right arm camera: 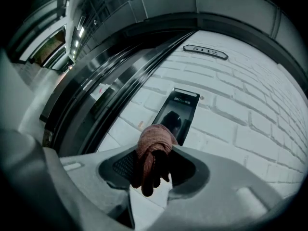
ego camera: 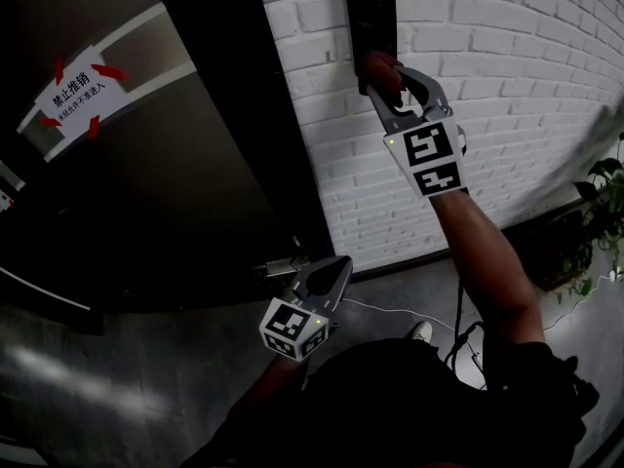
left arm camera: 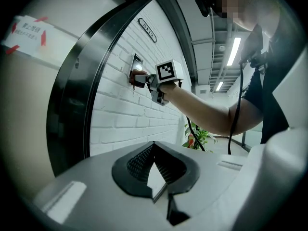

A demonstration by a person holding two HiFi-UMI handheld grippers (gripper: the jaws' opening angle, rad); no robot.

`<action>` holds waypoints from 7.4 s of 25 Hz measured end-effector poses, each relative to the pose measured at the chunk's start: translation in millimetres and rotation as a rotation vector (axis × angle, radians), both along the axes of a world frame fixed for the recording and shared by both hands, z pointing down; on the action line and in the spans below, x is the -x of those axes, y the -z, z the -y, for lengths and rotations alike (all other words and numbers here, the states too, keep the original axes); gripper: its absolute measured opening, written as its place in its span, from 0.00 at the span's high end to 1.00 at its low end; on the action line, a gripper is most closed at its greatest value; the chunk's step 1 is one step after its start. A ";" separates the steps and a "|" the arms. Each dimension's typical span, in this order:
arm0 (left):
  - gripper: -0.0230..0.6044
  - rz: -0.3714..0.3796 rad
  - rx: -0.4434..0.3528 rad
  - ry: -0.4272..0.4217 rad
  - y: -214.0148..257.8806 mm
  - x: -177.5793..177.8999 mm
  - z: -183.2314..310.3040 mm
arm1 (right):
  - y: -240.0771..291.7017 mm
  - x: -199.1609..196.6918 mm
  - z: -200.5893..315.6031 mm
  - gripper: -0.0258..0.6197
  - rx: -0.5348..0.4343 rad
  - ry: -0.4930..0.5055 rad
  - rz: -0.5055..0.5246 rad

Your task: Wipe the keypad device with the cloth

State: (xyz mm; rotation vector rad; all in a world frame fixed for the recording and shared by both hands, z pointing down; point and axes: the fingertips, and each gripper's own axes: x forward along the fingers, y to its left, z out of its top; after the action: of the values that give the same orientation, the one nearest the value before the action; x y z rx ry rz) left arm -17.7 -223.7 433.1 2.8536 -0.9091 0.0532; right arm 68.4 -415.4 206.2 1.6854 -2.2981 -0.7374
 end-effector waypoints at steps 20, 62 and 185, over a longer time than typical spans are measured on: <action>0.94 0.002 -0.001 -0.005 0.6 -2.6 -5.5 | -41.6 -1.0 1.7 0.74 0.126 0.005 -0.011; 0.94 -0.014 -0.001 0.031 1.7 7.7 -0.5 | 133.8 2.4 -1.5 0.74 -0.162 -0.018 -0.029; 0.94 -0.011 -0.005 0.086 -2.3 -43.1 -216.0 | -210.6 -34.7 -421.2 0.74 0.380 0.305 0.271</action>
State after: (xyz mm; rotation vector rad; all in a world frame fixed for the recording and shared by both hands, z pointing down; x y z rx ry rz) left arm 25.4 -7.7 435.5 2.8128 -1.0290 0.0254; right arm 103.0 5.9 416.8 1.3484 -2.7014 -0.0987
